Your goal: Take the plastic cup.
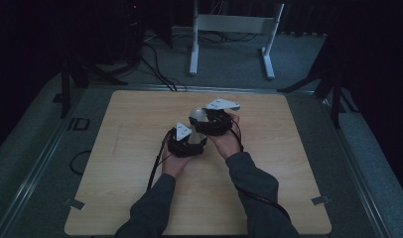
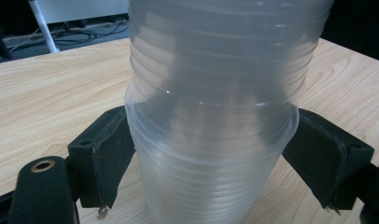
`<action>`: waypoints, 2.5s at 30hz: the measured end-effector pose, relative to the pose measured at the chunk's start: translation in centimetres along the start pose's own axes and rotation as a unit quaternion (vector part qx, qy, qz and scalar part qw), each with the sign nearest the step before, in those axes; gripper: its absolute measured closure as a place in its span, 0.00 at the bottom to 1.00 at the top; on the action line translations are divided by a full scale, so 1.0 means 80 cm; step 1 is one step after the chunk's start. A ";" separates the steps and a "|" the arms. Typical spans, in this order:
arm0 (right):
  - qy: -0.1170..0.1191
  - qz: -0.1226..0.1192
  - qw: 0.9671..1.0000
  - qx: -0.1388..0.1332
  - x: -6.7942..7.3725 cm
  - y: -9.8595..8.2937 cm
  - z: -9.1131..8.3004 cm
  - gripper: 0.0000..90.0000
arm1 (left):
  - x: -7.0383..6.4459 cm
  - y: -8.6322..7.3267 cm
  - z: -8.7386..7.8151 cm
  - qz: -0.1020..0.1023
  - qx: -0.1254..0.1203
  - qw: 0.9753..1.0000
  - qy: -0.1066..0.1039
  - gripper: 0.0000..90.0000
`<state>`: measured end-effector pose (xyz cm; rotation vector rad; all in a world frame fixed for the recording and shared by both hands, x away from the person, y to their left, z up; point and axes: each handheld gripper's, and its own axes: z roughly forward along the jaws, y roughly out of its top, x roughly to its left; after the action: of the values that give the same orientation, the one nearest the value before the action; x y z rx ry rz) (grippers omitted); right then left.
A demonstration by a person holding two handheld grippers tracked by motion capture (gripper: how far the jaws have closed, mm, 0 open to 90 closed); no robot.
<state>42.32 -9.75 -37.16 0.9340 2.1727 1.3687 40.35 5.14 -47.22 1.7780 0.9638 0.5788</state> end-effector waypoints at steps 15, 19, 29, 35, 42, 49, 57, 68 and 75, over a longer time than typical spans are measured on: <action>0.002 0.003 1.000 -0.002 -0.001 0.003 -0.003 0.44 | -0.002 0.000 0.000 0.003 -0.004 1.000 0.006 0.22; 0.006 0.008 1.000 -0.008 -0.002 0.006 -0.005 0.44 | -0.002 -0.001 0.001 0.004 -0.002 1.000 0.008 0.22; 0.010 0.009 1.000 -0.022 -0.002 0.019 -0.014 0.44 | -0.002 -0.001 0.001 0.006 0.001 1.000 0.008 0.22; 0.013 0.014 0.999 -0.027 -0.003 0.024 -0.018 0.45 | -0.001 -0.005 0.003 0.005 0.013 1.000 0.008 0.20; 0.013 0.014 0.999 -0.033 -0.002 0.031 -0.023 0.45 | 0.001 -0.008 0.001 0.001 0.015 1.000 0.009 0.19; 0.016 0.012 0.999 -0.040 -0.002 0.042 -0.030 0.44 | 0.002 -0.007 -0.004 -0.002 0.018 1.000 0.005 0.19; 0.018 0.017 0.998 -0.052 -0.003 0.054 -0.038 0.45 | 0.005 -0.005 -0.010 -0.008 0.022 1.000 0.002 0.19; 0.018 0.018 0.998 -0.065 -0.004 0.071 -0.049 0.45 | 0.007 -0.007 -0.018 -0.013 0.027 1.000 0.003 0.20; 0.016 0.023 0.997 -0.074 -0.012 0.080 -0.062 0.45 | 0.007 -0.006 -0.025 -0.017 0.028 0.999 0.004 0.20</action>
<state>41.84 -11.64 -29.26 0.9178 2.0515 1.5531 39.01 6.79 -46.92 1.8058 1.0230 0.5426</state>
